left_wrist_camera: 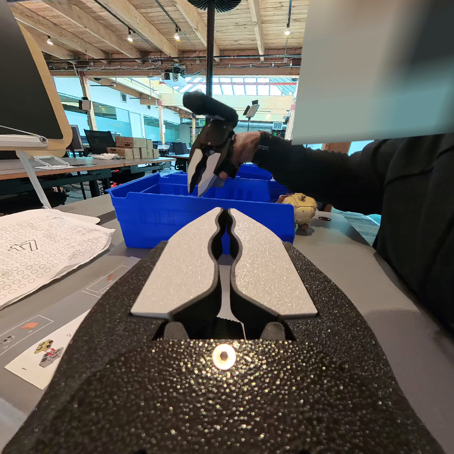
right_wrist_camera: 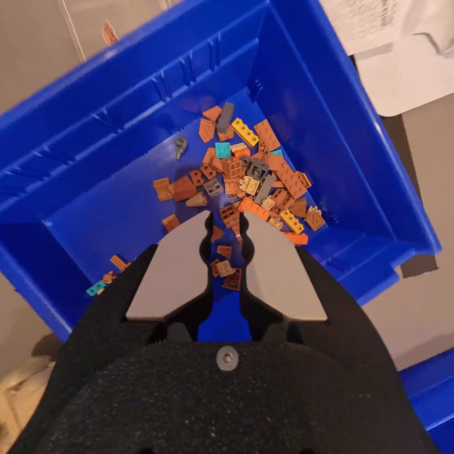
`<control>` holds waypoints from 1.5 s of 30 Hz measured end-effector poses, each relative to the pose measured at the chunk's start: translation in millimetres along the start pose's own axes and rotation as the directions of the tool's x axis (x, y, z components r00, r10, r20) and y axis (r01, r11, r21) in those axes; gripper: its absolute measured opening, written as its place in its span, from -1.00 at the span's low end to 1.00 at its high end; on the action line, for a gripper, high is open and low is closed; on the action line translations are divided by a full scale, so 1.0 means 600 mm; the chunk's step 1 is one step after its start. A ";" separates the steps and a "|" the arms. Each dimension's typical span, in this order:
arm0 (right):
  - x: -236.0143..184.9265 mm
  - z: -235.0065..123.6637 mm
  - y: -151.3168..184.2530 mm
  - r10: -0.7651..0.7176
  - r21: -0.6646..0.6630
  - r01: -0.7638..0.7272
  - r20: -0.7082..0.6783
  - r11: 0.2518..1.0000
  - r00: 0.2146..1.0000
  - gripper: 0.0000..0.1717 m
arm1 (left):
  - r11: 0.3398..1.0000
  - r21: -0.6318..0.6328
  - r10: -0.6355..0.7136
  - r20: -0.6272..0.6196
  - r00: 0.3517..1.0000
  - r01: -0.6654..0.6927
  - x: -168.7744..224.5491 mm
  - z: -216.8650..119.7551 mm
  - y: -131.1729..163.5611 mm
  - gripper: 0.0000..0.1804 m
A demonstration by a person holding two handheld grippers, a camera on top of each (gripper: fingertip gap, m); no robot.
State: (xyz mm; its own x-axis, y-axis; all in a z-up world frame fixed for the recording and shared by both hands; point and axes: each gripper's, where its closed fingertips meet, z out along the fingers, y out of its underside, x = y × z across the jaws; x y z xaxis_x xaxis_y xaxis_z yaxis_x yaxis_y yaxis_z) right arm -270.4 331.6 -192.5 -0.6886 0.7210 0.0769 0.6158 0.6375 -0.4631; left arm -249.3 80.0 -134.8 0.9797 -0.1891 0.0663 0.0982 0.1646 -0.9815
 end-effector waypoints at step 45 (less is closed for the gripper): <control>0.006 0.114 -0.029 -0.312 -0.101 0.317 0.057 0.943 0.948 -0.94 | 0.997 -0.013 0.073 -0.031 0.997 -0.074 -0.003 0.035 0.009 -1.00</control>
State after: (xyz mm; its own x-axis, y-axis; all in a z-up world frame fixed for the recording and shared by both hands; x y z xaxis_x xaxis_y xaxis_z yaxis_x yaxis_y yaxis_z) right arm -309.8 304.5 -244.8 -0.8673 0.4690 0.1669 0.4011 0.8570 -0.3235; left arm -247.1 101.7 -136.7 0.9784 -0.2065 -0.0112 0.0236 0.1652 -0.9860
